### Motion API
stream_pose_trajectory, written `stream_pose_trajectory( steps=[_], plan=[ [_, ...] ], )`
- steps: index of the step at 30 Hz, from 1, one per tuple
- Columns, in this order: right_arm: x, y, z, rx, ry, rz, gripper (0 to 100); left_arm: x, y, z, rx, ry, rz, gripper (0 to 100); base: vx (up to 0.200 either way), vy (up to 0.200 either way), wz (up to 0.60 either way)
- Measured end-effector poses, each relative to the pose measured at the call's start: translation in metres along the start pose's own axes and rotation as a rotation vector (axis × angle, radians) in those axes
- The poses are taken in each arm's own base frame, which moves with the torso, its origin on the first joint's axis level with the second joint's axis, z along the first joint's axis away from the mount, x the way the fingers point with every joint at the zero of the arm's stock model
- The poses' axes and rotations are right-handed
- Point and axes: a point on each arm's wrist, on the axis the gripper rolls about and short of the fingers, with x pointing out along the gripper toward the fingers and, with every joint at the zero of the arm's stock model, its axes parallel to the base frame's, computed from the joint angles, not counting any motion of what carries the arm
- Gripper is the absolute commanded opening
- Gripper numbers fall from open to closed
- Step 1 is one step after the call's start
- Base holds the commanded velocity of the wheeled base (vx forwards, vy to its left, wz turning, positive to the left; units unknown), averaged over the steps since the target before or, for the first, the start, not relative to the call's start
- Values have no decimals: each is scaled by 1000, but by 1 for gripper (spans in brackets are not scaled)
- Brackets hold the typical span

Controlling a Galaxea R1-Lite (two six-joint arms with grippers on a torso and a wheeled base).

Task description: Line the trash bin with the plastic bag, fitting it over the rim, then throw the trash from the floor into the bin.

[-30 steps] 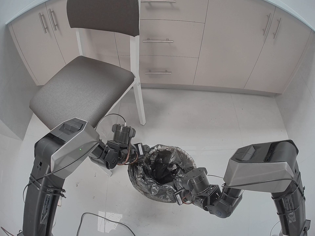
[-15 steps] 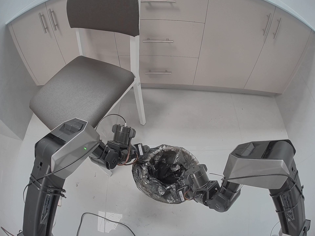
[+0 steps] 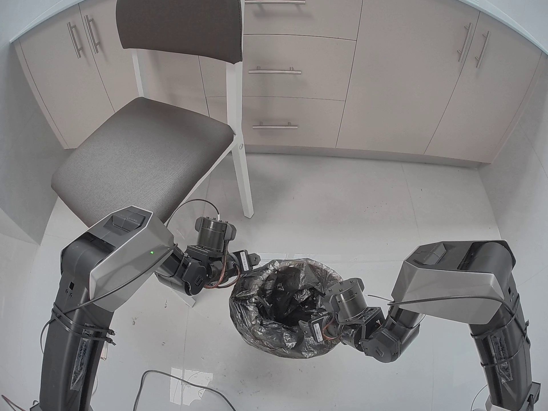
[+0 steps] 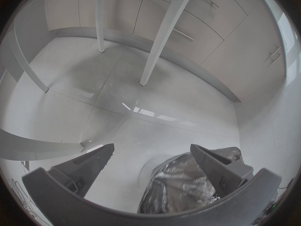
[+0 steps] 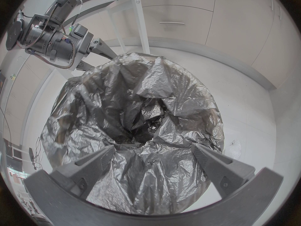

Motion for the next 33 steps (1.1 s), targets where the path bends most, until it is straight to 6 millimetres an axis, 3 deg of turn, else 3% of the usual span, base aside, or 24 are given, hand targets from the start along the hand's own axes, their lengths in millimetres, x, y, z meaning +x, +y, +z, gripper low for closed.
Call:
stream_pose_trajectory(
  steps=[8,22,27,33],
  plan=[
    [-3,-1,2,1,-5,1,100,0,0,0,0,1,0,100,0,0,0],
    [-47,-6,36,19,-96,22,100,-1,0,0,0,0,0,100,0,0,0],
    [-47,-11,41,29,-112,4,100,-1,0,0,0,0,0,100,0,0,0],
    [-30,-21,39,43,-106,-30,100,-1,0,0,0,0,0,100,0,0,0]
  ],
)
